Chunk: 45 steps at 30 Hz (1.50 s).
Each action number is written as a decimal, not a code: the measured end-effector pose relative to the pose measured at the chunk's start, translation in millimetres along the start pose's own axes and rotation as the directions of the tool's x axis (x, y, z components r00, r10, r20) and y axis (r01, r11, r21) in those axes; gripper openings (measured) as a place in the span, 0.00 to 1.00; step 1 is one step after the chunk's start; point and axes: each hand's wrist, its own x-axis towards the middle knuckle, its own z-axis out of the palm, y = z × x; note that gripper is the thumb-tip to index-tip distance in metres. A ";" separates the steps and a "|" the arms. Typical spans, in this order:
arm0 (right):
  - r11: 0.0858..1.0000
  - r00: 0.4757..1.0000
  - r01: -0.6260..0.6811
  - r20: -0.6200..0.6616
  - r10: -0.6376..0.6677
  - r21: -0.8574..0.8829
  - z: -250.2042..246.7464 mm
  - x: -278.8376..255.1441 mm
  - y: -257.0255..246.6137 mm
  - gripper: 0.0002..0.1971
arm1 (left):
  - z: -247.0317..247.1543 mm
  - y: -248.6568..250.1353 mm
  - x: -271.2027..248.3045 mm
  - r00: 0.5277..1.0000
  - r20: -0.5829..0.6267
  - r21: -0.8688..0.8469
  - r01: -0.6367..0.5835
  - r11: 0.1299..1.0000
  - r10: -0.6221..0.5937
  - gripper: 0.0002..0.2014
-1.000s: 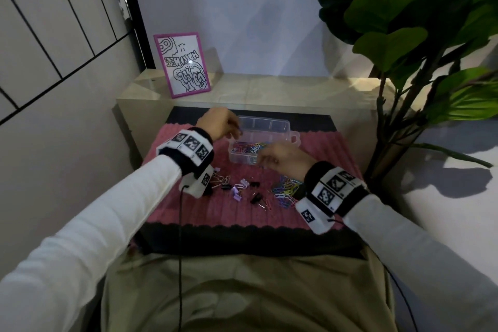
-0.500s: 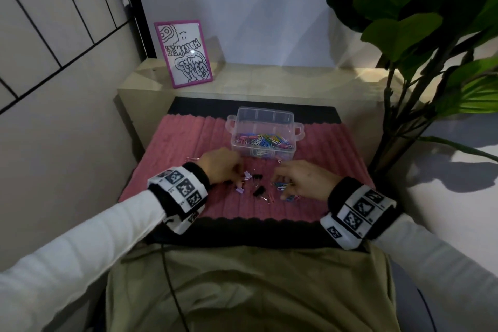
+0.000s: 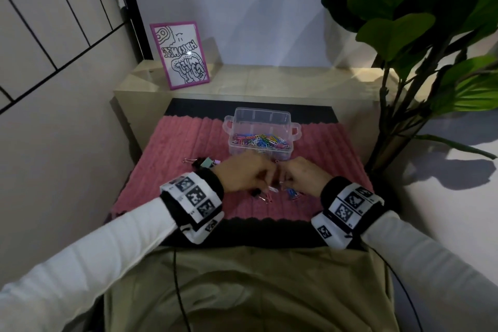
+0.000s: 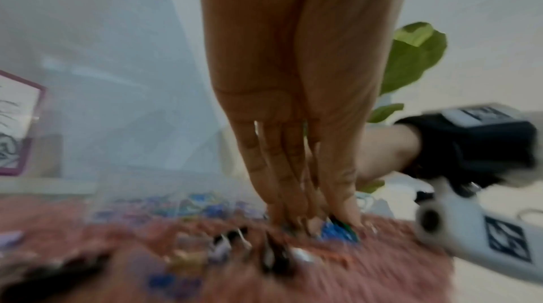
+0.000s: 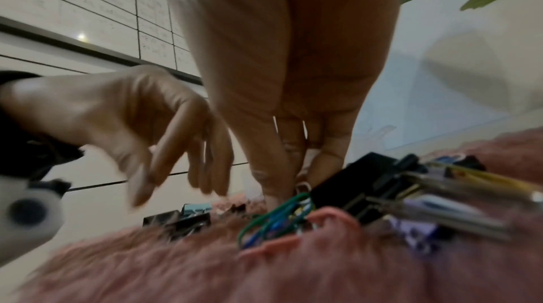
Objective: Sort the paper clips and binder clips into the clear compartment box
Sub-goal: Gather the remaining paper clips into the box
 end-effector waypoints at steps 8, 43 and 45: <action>0.977 0.989 -0.039 -0.133 0.068 0.208 -3.9 -5.5 18.4 0.12 | 40.2 13.8 22.8 0.995 0.039 0.070 0.087 0.994 -0.089 0.03; 0.949 0.996 -0.092 0.018 0.091 0.301 6.7 -15.1 7.8 0.06 | -62.7 -69.3 4.0 0.928 -0.149 -0.567 0.203 0.798 -0.343 0.08; 0.940 0.997 -0.074 0.001 0.078 0.332 5.9 -14.4 7.8 0.07 | -68.8 -68.4 20.3 0.919 -0.188 -0.497 0.214 0.841 -0.345 0.08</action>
